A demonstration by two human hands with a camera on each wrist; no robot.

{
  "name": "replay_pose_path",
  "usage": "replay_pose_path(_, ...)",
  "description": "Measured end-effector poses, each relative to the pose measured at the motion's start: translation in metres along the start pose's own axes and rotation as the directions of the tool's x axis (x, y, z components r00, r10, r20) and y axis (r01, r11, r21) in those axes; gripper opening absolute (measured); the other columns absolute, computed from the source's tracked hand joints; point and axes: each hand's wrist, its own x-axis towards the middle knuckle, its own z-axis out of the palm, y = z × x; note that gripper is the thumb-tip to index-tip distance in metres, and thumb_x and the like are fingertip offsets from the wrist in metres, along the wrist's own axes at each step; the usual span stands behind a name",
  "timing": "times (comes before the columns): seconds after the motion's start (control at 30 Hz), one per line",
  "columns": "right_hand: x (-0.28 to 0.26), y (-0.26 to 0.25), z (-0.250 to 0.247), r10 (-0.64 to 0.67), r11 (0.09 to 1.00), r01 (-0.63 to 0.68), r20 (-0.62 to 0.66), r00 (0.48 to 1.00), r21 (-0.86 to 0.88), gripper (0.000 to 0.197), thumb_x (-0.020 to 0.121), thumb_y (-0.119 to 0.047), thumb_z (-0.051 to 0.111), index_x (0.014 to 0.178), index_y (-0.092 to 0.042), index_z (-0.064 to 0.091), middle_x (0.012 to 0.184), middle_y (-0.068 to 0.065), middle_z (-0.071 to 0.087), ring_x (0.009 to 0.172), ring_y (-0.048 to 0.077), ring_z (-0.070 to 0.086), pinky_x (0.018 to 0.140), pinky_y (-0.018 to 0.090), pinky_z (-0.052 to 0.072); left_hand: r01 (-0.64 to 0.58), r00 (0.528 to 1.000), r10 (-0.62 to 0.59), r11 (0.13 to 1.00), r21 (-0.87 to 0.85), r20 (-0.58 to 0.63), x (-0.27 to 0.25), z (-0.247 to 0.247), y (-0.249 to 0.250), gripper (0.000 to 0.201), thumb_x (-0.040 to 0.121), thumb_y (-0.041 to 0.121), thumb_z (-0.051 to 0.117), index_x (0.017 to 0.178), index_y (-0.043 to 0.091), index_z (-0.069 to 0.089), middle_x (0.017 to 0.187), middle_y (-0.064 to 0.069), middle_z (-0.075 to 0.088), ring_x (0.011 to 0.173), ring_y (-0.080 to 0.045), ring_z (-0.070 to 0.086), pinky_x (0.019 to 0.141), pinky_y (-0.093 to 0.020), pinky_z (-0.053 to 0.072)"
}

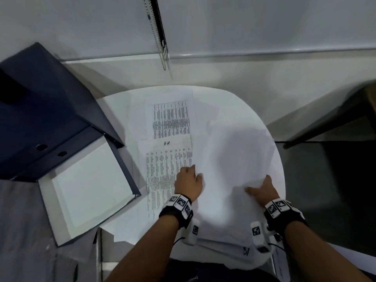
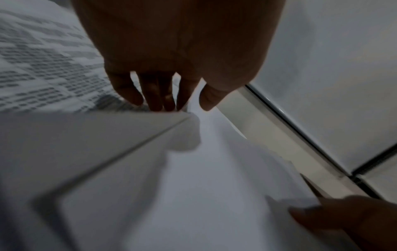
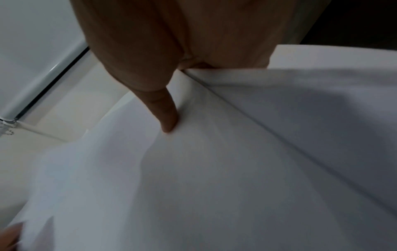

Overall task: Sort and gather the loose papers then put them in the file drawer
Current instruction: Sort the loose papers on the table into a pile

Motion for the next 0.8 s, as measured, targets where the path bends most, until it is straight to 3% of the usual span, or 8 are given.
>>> replay_pose_path(0.07,0.003,0.001,0.002,-0.009,1.000,0.009,-0.015,1.000,-0.011,0.072,0.073,-0.017,0.083,0.127,-0.005,0.037,0.122,0.020,0.058,0.111,0.039,0.058,0.096,0.045,0.047,0.137,0.976,-0.137,0.990,-0.015,-0.168,0.001,-0.007,-0.016,0.051,0.091,0.041,0.053,0.137,0.020,0.046,0.137,-0.010,0.045,0.123,-0.031,0.047,0.101,-0.051,0.042)
replay_pose_path(0.13,0.004,0.003,0.002,-0.018,1.000,0.018,-0.026,0.999,-0.021,0.073,0.072,-0.018,0.083,0.127,-0.004,0.037,0.123,0.022,0.057,0.112,0.039,0.058,0.097,0.045,0.046,0.335,0.890,-0.350,0.937,-0.103,-0.292,-0.001,-0.016,-0.034,0.071,0.087,0.042,0.059,0.147,0.016,0.031,0.154,-0.013,0.029,0.139,-0.036,0.032,0.110,-0.056,0.030)
replay_pose_path(0.2,0.004,0.004,0.002,-0.025,0.999,0.024,-0.029,0.999,-0.024,0.073,0.072,-0.018,0.084,0.127,-0.004,0.037,0.124,0.022,0.057,0.112,0.039,0.058,0.097,0.045,0.046,0.527,0.776,-0.560,0.828,-0.189,-0.289,-0.004,-0.021,-0.053,0.092,0.086,0.049,0.059,0.154,0.010,0.011,0.161,-0.017,0.016,0.144,-0.043,0.020,0.116,-0.057,0.015)
replay_pose_path(0.27,0.004,0.006,0.002,-0.031,0.999,0.030,-0.028,0.999,-0.028,0.072,0.073,-0.018,0.083,0.126,-0.004,0.037,0.125,0.022,0.058,0.112,0.039,0.059,0.097,0.044,0.046,0.635,0.699,-0.668,0.744,-0.209,-0.254,-0.006,-0.020,-0.071,0.104,0.084,0.061,0.053,0.155,0.008,-0.001,0.160,-0.018,0.020,0.143,-0.048,0.019,0.117,-0.057,0.007)
replay_pose_path(0.47,0.008,0.007,0.001,-0.020,1.000,0.020,-0.020,1.000,-0.009,0.077,0.073,-0.016,0.083,0.132,-0.005,0.035,0.130,0.021,0.055,0.116,0.039,0.056,0.102,0.047,0.044,0.600,0.753,-0.612,0.789,-0.132,-0.242,-0.010,-0.016,-0.077,0.100,0.082,0.070,0.045,0.155,0.015,0.005,0.160,-0.012,0.024,0.139,-0.044,0.029,0.112,-0.054,0.017)
replay_pose_path(0.57,0.009,0.006,0.002,-0.013,1.000,0.012,-0.012,1.000,-0.012,0.079,0.072,-0.016,0.084,0.132,-0.005,0.034,0.131,0.022,0.054,0.116,0.040,0.056,0.103,0.049,0.044,0.675,0.718,-0.670,0.736,-0.045,-0.190,-0.015,-0.029,-0.086,0.094,0.083,0.079,0.027,0.152,0.014,0.025,0.150,-0.023,0.039,0.138,-0.042,0.029,0.112,-0.052,0.015)
replay_pose_path(0.67,0.010,0.007,0.001,-0.012,1.000,0.012,-0.023,1.000,-0.024,0.078,0.072,-0.015,0.083,0.133,-0.004,0.034,0.130,0.022,0.054,0.116,0.040,0.056,0.100,0.045,0.045,0.748,0.662,-0.740,0.664,0.028,-0.120,-0.022,-0.036,-0.100,0.107,0.079,0.086,0.016,0.145,0.004,0.041,0.152,-0.024,0.033,0.143,-0.039,0.020,0.114,-0.052,0.014)
replay_pose_path(0.8,0.010,0.006,0.002,-0.009,1.000,0.009,-0.026,1.000,-0.006,0.077,0.072,-0.013,0.083,0.132,-0.004,0.035,0.129,0.022,0.055,0.115,0.039,0.056,0.100,0.045,0.045,0.721,0.693,-0.706,0.686,0.103,-0.149,-0.027,-0.030,-0.101,0.112,0.075,0.088,0.024,0.141,0.000,0.043,0.148,-0.022,0.039,0.139,-0.038,0.023,0.108,-0.052,0.026)
